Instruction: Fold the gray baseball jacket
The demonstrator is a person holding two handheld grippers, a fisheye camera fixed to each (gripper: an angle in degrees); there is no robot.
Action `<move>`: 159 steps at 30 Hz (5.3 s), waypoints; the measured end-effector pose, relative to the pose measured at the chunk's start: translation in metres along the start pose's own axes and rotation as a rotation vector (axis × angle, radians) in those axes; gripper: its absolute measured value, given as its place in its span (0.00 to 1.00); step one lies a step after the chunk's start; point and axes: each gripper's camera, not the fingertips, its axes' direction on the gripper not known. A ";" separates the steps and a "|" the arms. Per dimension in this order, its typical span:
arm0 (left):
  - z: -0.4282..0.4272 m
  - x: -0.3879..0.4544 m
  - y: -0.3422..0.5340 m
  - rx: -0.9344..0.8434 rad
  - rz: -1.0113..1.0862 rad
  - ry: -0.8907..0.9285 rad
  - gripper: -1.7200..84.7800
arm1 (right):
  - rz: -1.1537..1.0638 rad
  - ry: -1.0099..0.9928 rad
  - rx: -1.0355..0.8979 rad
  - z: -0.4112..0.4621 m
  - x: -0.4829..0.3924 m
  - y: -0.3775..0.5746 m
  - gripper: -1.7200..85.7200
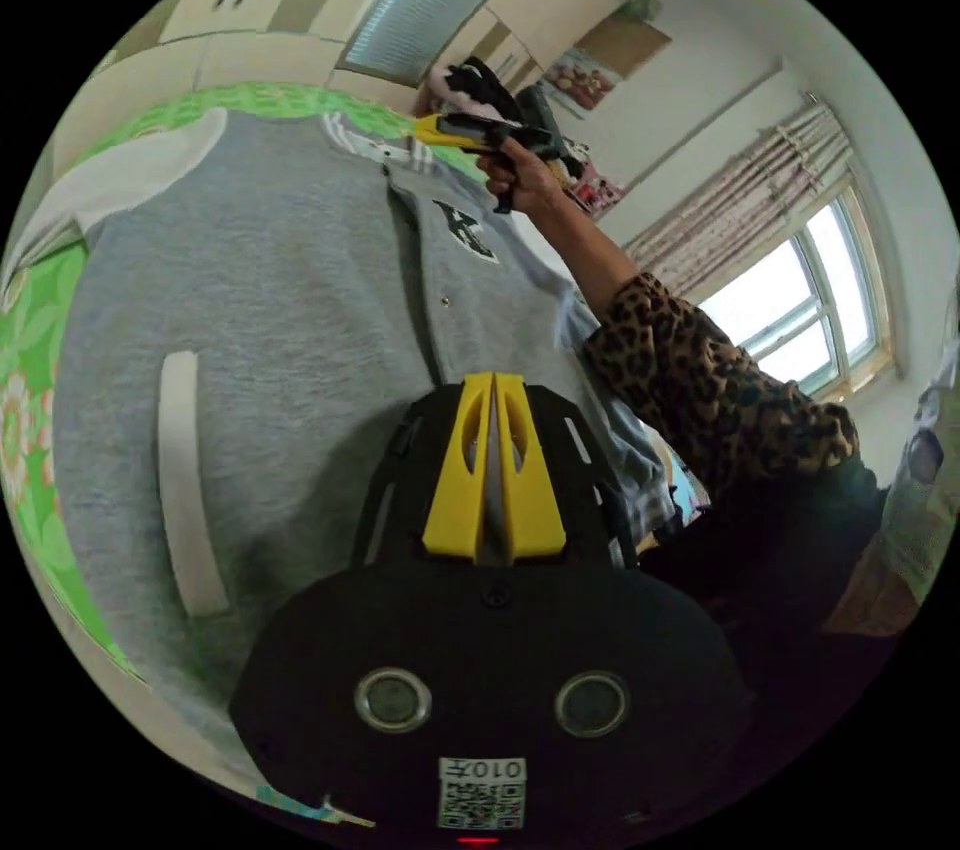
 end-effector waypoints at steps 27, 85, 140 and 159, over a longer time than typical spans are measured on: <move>0.051 0.001 -0.018 -0.218 0.063 0.184 0.02 | -0.136 -0.195 0.258 -0.077 0.005 0.046 0.06; -0.120 0.041 0.142 0.023 0.109 0.088 0.02 | 0.328 0.092 0.339 -0.137 -0.392 0.529 0.16; -0.207 -0.003 0.335 0.513 -0.195 -0.227 0.02 | 0.567 -0.240 0.418 -0.122 -0.465 0.654 0.08; 0.027 0.193 0.073 -0.022 0.371 0.228 0.02 | 0.412 -0.442 1.052 -0.228 -0.403 0.757 0.08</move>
